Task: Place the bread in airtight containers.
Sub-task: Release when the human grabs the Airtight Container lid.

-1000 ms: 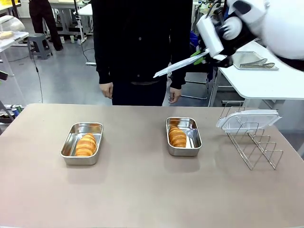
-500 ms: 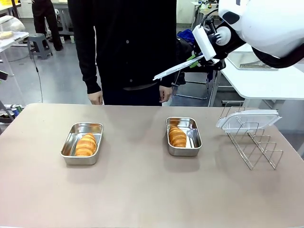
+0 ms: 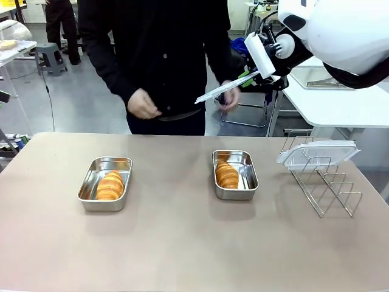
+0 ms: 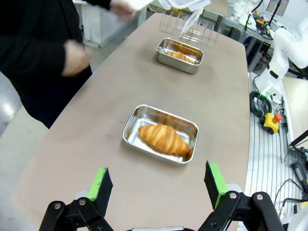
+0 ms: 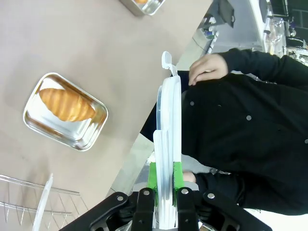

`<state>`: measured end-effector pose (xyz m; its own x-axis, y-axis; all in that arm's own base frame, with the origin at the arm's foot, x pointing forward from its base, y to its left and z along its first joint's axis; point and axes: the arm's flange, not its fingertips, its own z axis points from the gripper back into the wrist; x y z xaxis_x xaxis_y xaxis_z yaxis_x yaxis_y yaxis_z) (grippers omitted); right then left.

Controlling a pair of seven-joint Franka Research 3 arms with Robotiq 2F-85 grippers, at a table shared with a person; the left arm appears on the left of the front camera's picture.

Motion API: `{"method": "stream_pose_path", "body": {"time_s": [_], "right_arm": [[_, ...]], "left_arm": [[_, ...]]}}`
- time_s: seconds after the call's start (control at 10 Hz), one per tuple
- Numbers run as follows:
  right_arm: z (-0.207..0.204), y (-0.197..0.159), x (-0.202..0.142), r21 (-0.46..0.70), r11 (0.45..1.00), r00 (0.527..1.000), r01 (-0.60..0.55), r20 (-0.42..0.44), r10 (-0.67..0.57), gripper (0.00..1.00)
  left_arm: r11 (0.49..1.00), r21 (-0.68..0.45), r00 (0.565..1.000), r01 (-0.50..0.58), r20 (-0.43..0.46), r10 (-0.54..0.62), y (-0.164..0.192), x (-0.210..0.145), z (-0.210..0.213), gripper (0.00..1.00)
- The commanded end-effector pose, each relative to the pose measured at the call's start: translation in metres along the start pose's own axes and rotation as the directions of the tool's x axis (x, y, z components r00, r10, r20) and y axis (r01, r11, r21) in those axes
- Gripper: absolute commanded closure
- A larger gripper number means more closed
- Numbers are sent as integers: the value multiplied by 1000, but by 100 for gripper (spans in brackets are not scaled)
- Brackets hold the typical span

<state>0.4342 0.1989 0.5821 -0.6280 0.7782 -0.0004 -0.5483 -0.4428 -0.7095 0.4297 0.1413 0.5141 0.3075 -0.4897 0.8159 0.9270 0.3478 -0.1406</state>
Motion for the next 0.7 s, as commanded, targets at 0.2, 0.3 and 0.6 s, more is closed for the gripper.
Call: {"method": "stream_pose_path", "body": {"time_s": [0.2, 0.3, 0.6], "right_arm": [[4, 3, 0, -9, 1000, 1000, 16, 11, -15, 100], [4, 3, 0, -9, 1000, 1000, 16, 11, -15, 100], [4, 3, 0, -9, 1000, 1000, 16, 11, -15, 100]], "left_arm": [[1000, -1, 999, 16, 28, -16, -1, 2, 0, 0], [1000, -1, 999, 16, 28, -16, -1, 2, 0, 0], [1000, -1, 999, 16, 28, -16, -1, 2, 0, 0]]}}
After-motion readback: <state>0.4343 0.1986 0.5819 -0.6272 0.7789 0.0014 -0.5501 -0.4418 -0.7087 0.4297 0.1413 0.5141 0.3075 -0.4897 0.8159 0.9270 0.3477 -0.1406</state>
